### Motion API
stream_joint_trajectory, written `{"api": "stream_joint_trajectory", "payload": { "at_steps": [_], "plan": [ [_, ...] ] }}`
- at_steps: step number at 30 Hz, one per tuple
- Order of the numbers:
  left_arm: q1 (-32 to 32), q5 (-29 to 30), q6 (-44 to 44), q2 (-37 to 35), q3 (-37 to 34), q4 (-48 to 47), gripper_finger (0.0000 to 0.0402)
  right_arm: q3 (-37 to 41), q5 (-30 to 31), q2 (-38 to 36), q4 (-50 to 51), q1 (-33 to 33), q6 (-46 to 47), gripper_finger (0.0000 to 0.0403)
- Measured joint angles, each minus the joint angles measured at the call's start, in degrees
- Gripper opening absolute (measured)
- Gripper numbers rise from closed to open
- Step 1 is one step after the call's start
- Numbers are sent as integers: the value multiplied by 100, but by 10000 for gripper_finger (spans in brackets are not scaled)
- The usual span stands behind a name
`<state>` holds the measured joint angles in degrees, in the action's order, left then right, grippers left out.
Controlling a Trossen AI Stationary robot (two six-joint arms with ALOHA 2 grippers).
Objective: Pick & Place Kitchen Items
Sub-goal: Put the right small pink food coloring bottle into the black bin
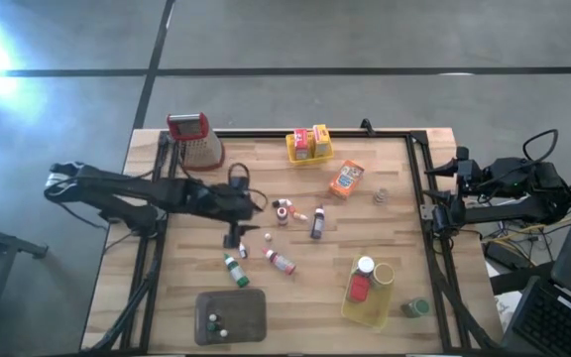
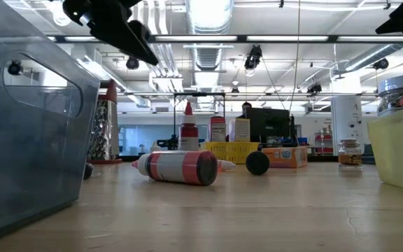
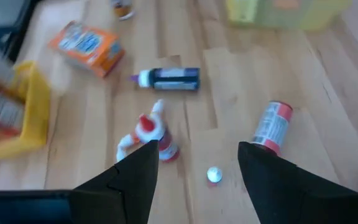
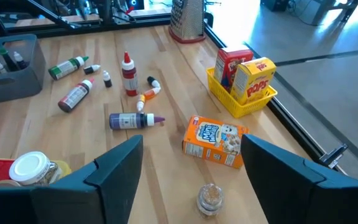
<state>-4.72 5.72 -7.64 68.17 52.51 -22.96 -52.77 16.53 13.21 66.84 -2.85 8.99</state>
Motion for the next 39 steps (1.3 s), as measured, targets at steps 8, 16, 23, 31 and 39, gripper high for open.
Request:
{"api": "stream_joint_trajectory", "payload": {
  "at_steps": [8,16,23,31,39],
  "plan": [
    [-207,-20,-247,898,527,-210,215,0,-2,0,0,0,-2,294],
    [-338,-26,-137,1379,802,-921,208,0,-2,0,3,2,0,321],
    [-362,-31,15,1667,800,-918,208,0,-1,-1,3,0,0,345],
    [-359,-44,79,2099,800,-918,208,0,-1,-1,3,0,-1,361],
    [-269,56,81,2382,800,-794,206,0,-2,-2,3,0,-2,345]
  ]
}}
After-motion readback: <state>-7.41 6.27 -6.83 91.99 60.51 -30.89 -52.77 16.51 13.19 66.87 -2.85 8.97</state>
